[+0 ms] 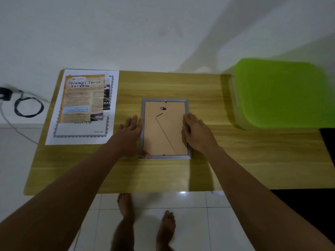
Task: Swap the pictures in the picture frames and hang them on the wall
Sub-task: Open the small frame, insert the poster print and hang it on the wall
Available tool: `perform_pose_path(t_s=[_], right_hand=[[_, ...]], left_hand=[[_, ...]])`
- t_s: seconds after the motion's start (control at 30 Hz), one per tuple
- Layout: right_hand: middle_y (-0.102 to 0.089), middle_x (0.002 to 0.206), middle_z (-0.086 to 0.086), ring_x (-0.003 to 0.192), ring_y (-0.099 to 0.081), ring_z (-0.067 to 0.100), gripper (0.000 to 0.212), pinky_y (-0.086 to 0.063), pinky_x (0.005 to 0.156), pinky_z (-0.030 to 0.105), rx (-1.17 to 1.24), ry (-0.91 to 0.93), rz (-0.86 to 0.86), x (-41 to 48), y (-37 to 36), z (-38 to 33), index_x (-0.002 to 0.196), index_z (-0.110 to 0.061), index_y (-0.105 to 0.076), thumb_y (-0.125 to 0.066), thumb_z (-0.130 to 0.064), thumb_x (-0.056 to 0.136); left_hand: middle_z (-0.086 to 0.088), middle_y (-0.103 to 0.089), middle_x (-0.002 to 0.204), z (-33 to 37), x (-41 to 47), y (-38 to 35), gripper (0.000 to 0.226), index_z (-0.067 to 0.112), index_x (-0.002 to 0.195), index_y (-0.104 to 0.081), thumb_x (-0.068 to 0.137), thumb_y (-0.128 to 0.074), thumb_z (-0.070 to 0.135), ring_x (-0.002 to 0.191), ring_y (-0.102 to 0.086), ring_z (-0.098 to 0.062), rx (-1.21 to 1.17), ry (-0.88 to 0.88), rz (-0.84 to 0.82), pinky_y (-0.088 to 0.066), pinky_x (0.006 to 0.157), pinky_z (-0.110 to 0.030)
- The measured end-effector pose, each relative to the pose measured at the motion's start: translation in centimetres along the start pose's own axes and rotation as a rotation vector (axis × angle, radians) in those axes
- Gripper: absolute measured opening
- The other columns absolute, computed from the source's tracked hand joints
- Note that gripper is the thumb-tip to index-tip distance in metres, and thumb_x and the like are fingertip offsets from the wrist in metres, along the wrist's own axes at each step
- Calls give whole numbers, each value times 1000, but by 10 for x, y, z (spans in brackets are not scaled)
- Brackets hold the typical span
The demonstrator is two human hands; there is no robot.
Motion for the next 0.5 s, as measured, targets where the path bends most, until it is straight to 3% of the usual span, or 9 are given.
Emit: perform_pose_path(t_s=[0.5], right_hand=[[-19, 162, 11, 150, -14, 25, 56, -15, 122, 45, -46, 10, -65, 3, 2, -1, 155, -7, -20, -39, -20, 104]], left_hand=[[-8, 32, 154, 1, -2, 1, 141, 17, 149, 25, 60, -67, 77, 143, 25, -29, -5, 12, -39, 1, 117, -50]])
Point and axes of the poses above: each hand's wrist, its own x-axis towards the middle knuckle, its own y-axis out of the back of the hand, z = x × y, the point moved 6 cm from there along x, towards the middle knuckle
